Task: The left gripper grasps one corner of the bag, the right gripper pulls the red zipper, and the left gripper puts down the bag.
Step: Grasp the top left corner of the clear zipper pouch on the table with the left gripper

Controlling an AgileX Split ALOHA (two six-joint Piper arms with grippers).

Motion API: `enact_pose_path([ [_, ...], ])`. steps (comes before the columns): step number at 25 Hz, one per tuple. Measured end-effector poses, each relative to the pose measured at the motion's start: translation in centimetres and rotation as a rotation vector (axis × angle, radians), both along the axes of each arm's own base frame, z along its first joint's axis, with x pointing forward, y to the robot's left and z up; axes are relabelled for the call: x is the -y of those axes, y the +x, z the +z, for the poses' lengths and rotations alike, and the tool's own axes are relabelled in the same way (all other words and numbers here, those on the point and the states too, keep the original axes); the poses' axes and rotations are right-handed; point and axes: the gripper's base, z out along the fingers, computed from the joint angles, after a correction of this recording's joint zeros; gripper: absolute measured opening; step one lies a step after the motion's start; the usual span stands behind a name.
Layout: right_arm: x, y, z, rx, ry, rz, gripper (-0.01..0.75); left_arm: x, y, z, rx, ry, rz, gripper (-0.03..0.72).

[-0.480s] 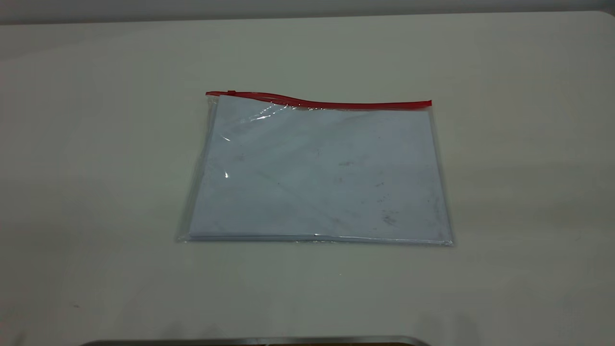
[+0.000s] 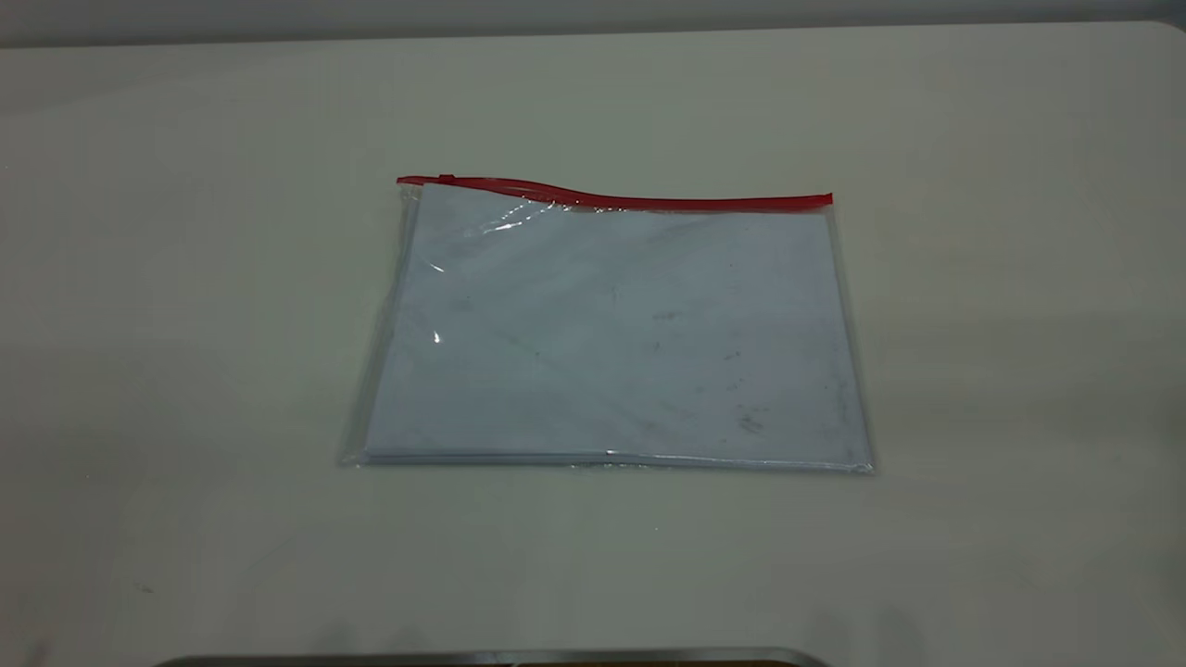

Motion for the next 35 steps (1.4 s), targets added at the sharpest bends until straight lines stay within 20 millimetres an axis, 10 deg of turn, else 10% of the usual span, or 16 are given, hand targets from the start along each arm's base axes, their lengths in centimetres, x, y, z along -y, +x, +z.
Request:
enact_pose_path([
  [35,0.26,-0.02,-0.06,-0.010,-0.130,0.007,0.357,-0.06,0.10,0.06,0.024,0.031,-0.007,0.383],
])
